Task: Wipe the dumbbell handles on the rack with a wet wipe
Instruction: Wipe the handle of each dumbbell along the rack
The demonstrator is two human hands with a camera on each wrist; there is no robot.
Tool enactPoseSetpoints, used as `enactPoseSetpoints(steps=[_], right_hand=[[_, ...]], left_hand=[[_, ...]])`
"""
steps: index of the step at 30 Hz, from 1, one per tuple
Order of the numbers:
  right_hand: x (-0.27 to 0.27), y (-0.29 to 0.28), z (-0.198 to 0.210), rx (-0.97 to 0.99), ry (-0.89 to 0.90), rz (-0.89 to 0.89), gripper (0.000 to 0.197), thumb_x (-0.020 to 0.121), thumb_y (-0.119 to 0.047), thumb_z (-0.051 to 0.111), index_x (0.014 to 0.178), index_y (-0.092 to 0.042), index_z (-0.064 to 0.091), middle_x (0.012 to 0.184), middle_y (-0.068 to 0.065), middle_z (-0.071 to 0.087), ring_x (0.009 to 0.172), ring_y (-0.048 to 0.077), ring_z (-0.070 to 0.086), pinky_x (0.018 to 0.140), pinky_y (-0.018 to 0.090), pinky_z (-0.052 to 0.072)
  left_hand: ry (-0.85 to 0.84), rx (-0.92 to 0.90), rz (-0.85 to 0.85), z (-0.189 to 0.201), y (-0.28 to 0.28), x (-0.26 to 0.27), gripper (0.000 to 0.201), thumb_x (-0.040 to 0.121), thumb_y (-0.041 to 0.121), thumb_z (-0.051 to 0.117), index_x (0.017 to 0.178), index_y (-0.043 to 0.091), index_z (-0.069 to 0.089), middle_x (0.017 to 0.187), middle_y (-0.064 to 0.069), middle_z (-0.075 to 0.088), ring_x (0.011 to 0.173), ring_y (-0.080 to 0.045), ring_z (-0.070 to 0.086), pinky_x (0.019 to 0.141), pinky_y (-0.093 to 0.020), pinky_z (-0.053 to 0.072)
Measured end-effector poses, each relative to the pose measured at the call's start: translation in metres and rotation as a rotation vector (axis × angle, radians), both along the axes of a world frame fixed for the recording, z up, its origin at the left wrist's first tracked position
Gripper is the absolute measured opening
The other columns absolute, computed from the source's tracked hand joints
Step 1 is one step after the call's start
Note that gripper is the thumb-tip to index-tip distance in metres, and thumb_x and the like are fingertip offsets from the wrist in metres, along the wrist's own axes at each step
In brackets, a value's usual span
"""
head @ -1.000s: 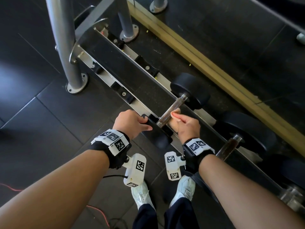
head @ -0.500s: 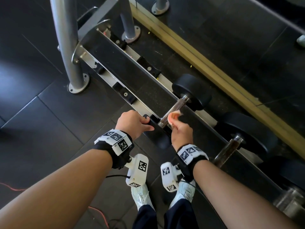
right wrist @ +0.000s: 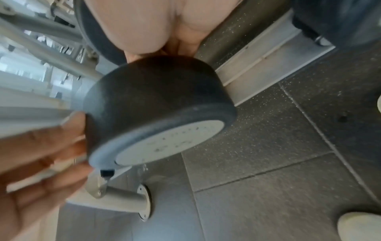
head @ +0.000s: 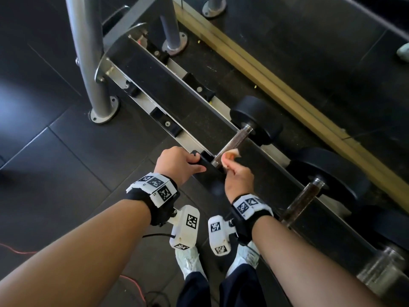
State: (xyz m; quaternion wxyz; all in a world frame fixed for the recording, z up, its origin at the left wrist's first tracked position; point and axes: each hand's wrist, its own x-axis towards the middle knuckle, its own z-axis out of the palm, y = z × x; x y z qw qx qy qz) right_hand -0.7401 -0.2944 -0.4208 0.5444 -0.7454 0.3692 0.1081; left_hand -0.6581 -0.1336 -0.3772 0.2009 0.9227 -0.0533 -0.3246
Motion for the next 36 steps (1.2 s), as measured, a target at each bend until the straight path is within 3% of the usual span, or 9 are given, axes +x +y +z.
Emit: enactPoseSetpoints(steps=[4,8,13,17,23,29,32,34,36], right_hand=[[-0.007,-0.013,0.003,0.031,-0.002,0.068,0.030,0.095,-0.008,0.054,0.109,-0.022,0.077,0.104,-0.010,0.074,0.104,0.008,0.066,0.087,0.007,0.045],[0.009,-0.034,-0.002,0.063,-0.030,-0.400,0.025,0.092,-0.014,0.062,0.113,-0.023,0.074,0.108,-0.004,0.072,0.096,0.011,0.067,0.069,0.009,0.050],[0.040,-0.037,-0.012,0.135,-0.074,-0.454,0.030,0.097,-0.019,0.057,0.124,-0.028,0.068,0.123,0.001,0.068,0.107,0.015,0.064,0.101,0.034,0.048],[0.044,-0.026,-0.016,0.199,-0.077,-0.392,0.043,0.096,-0.014,0.056,0.134,-0.033,0.058,0.125,-0.009,0.065,0.106,0.004,0.062,0.101,0.030,0.045],[0.042,-0.021,-0.016,0.301,-0.124,-0.535,0.032,0.096,-0.035,0.061,0.125,-0.023,0.068,0.102,-0.004,0.073,0.100,0.016,0.069,0.099,0.040,0.052],[0.023,-0.008,-0.021,0.306,-0.080,-0.545,0.027,0.095,-0.008,0.061,0.107,-0.030,0.072,0.101,-0.008,0.071,0.087,0.006,0.072,0.081,0.025,0.059],[0.020,-0.019,-0.022,0.306,-0.039,-0.497,0.035,0.094,-0.007,0.061,0.118,-0.030,0.069,0.104,-0.008,0.069,0.092,0.010,0.071,0.086,0.032,0.058],[0.032,-0.033,-0.024,0.265,-0.024,-0.503,0.043,0.094,-0.008,0.059,0.132,-0.027,0.060,0.105,-0.010,0.067,0.104,0.015,0.067,0.100,0.042,0.052],[0.046,-0.040,-0.023,0.240,-0.021,-0.488,0.039,0.094,-0.007,0.059,0.127,-0.027,0.065,0.113,-0.004,0.070,0.111,0.020,0.065,0.107,0.045,0.046]], left_hand=[[-0.015,-0.007,0.016,-0.002,-0.001,-0.003,0.029,0.082,0.052,0.070,0.107,0.038,0.072,0.092,0.008,0.060,0.088,-0.013,0.056,0.071,-0.024,0.038],[-0.033,-0.022,0.045,-0.003,-0.001,-0.005,0.028,0.080,0.052,0.073,0.104,0.037,0.073,0.087,0.011,0.060,0.084,-0.012,0.057,0.064,-0.023,0.038],[-0.046,-0.057,0.083,-0.007,0.001,-0.006,0.028,0.077,0.051,0.076,0.102,0.036,0.075,0.090,0.012,0.064,0.086,-0.011,0.059,0.067,-0.022,0.040],[-0.041,-0.067,0.093,-0.008,0.001,-0.006,0.031,0.077,0.051,0.077,0.105,0.037,0.074,0.095,0.012,0.066,0.088,-0.011,0.060,0.067,-0.021,0.041],[-0.025,-0.069,0.099,-0.007,0.001,-0.005,0.031,0.078,0.049,0.076,0.107,0.037,0.073,0.095,0.011,0.066,0.088,-0.010,0.059,0.068,-0.021,0.040],[-0.028,-0.026,0.028,-0.008,0.002,-0.001,0.034,0.080,0.054,0.072,0.111,0.040,0.071,0.098,0.014,0.062,0.089,-0.008,0.055,0.061,-0.018,0.035],[-0.036,-0.020,0.023,-0.008,0.002,-0.002,0.033,0.079,0.054,0.072,0.109,0.040,0.071,0.093,0.015,0.060,0.083,-0.007,0.054,0.057,-0.015,0.031],[-0.036,-0.032,0.042,-0.009,0.002,-0.003,0.033,0.079,0.054,0.074,0.108,0.039,0.072,0.092,0.016,0.061,0.082,-0.007,0.054,0.056,-0.015,0.031],[-0.034,-0.048,0.064,-0.010,0.003,-0.004,0.032,0.077,0.053,0.075,0.106,0.039,0.073,0.095,0.014,0.065,0.084,-0.008,0.056,0.058,-0.015,0.033]])
